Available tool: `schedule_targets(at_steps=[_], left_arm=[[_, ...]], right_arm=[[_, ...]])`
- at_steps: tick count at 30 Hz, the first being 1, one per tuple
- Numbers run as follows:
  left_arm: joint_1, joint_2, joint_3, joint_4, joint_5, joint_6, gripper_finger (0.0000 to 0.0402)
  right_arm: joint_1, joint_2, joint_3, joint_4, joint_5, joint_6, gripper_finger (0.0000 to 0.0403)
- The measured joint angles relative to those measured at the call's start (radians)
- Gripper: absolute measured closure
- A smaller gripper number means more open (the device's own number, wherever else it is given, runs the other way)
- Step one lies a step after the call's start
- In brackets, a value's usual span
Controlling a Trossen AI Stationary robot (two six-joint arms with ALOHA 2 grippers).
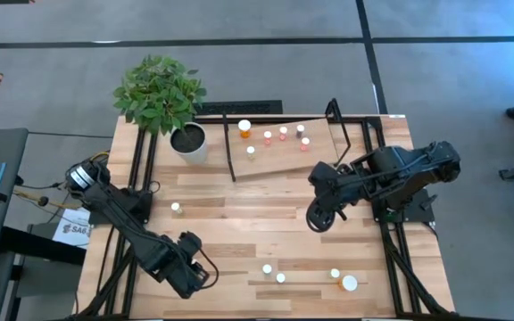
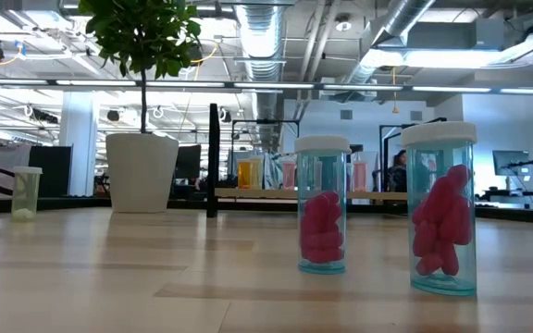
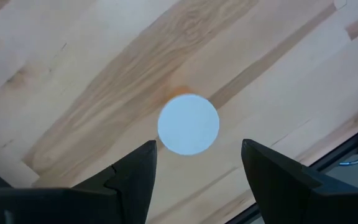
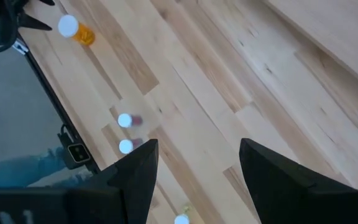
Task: Pick and place medicine bottles onto shelf by color
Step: Move the orange pill bottle to the center of the table
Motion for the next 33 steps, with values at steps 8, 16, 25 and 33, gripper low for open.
schedule_targets(at_steps=[8,16,25,33], left_arm=[[0.000,0.000,0.000,0.018,-0.030,-0.041,0.0180],[0.002,0.000,0.000,0.020,-0.076,-0.061,0.0180],[0.002,0.000,-0.001,0.005,-0.071,-0.056,0.0166],[0.002,0.000,-0.058,0.013,-0.026,-0.056,0.0120]], right_arm=[[0.000,0.000,0.000,0.105,0.000,0.000,0.0153],[0.000,0.000,0.000,0.235,0.000,0.000,0.0153],[0.000,0.000,0.000,0.343,0.000,0.000,0.0153],[0.000,0.000,0.000,0.377,0.000,0.000,0.0153]])
